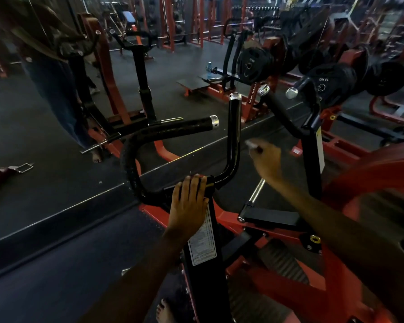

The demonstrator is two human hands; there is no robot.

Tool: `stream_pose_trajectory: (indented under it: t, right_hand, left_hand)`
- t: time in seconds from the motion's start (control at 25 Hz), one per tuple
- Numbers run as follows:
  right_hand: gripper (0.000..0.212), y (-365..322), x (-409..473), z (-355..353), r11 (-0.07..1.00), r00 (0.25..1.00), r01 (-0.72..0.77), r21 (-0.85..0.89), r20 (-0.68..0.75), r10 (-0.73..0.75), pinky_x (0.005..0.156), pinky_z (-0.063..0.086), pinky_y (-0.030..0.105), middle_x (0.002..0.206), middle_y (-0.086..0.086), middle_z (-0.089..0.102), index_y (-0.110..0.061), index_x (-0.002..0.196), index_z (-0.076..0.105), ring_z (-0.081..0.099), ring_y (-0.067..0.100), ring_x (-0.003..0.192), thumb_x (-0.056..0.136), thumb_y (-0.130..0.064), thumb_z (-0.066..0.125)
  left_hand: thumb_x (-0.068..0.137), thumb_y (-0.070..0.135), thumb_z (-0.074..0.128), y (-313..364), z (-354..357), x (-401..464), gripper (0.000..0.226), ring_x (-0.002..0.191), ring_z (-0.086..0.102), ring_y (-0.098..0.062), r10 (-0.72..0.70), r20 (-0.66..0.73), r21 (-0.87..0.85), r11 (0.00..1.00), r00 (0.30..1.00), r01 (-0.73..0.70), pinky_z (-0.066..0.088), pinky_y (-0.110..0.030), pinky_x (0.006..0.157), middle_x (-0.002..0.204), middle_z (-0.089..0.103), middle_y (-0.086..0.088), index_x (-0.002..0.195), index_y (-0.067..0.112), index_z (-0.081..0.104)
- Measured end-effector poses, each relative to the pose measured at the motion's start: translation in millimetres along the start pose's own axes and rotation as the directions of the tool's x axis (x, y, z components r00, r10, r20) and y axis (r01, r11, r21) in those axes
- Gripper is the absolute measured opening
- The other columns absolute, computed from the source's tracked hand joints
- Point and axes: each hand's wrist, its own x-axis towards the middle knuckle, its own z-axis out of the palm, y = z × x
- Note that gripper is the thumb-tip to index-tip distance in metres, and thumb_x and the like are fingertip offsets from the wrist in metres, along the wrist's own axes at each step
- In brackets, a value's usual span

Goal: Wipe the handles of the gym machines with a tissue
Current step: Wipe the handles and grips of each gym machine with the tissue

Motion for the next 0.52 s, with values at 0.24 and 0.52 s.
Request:
stream_pose_trajectory:
  t: [0.24,0.52]
  right_hand:
    - [0.013,-57.2,115.4,7.2,0.752,0.896,-0.442,0.489,0.197,0.399,0.058,0.045,0.024,0.073,-0.005,0.061,-0.018,0.093,0.066,0.054,0.008,0.062,0.093,-0.011,0.054]
    - [0.028,-30.6,97.0,-5.2,0.63,0.714,-0.67,0.392,0.574,0.402,0.041,0.04,0.016,0.061,0.004,0.056,-0.008,0.077,0.055,0.051,0.007,0.046,0.089,0.01,0.037]
  left_hand:
    - [0.096,0.035,0.028,1.8,0.4,2.1,0.055,0.127,0.041,-0.032,-0.006,-0.028,-0.005,1.0,1.0,0.006,0.027,-0.046,0.107,0.139,0.052,-0.015,0.143,0.007,0.033]
    - [0.095,0.034,0.029,-0.3,3.0,5.0,0.055,0.128,0.04,-0.033,0.0,-0.052,-0.012,1.0,0.999,0.0,0.025,-0.046,0.107,0.139,0.052,-0.015,0.142,0.006,0.033]
